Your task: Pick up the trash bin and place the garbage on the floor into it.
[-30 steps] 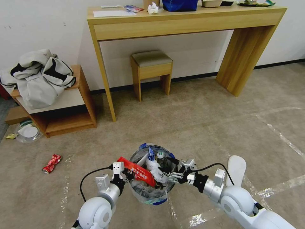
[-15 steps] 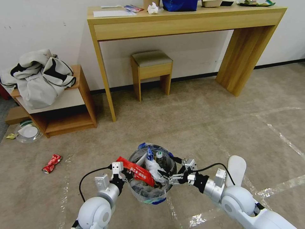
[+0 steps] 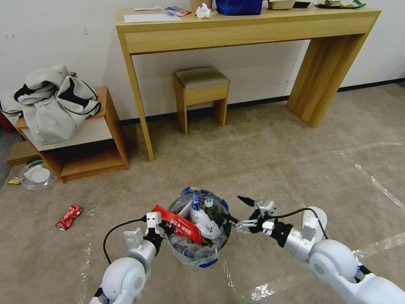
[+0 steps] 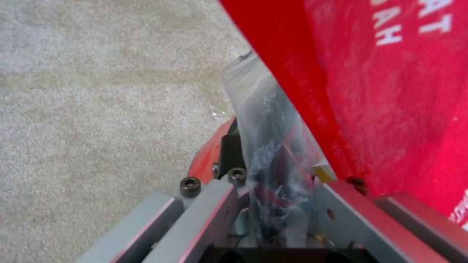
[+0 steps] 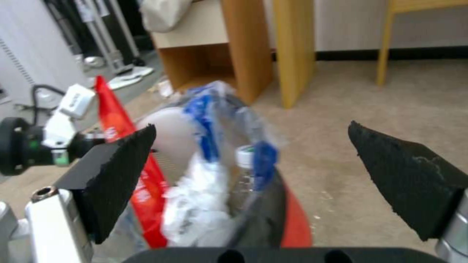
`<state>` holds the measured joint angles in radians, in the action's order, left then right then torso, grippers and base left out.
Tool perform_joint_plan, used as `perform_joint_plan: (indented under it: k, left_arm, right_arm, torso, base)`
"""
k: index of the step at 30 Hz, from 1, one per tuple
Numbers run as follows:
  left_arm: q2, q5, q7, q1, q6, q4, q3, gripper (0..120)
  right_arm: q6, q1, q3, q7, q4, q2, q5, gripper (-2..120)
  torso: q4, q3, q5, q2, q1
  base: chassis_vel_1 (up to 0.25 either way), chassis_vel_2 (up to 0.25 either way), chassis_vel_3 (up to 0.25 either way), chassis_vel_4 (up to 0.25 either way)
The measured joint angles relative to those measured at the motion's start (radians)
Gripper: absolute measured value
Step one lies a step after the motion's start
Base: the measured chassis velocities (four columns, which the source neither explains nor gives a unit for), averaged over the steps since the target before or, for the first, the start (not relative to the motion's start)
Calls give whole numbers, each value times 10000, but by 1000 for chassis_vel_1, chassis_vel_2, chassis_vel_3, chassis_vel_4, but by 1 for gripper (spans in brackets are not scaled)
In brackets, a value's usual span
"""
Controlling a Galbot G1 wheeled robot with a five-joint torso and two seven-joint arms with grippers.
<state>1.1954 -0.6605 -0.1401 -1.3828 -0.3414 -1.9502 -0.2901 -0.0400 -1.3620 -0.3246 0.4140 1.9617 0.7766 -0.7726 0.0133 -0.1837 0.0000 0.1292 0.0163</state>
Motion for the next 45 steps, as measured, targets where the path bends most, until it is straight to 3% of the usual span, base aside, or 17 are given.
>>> perform_joint_plan:
  k: [13,18,27,35,45]
  left_arm:
    - [-192,-12,63,79,2,145,25,1]
    - [-229,-21,83,151,2,165,38,1]
    - [-223,-29,146,270,6,240,57,1]
    - [-229,-122,185,366,19,281,40,1]
    - [-247,-271,190,457,21,376,-33,1]
  right_arm:
    - [537,-1308,-1804,236,-701,891,735,100]
    - [564,-1575,-2334,225,-1051,902,837,100]
    - [3,-1544,-3070,-183,-2230,485,836,100]
    - [-613,-968,-2879,-866,-3468,37,425,100]
    - [-2043,-229,-2245,-1381,-4949,-1213,-730,100]
  torso:
    - [1,0,3,0,0]
    - [1,0,1,0,0]
    - [1,0,2,0,0]
    - [0,0,3,0,0]
    - [-1,0,3,0,1]
  base:
    - [0,0,0,0]
    - [0,0,0,0]
    - [0,0,0,0]
    - [0,0,0,0]
    - [0,0,0,0]
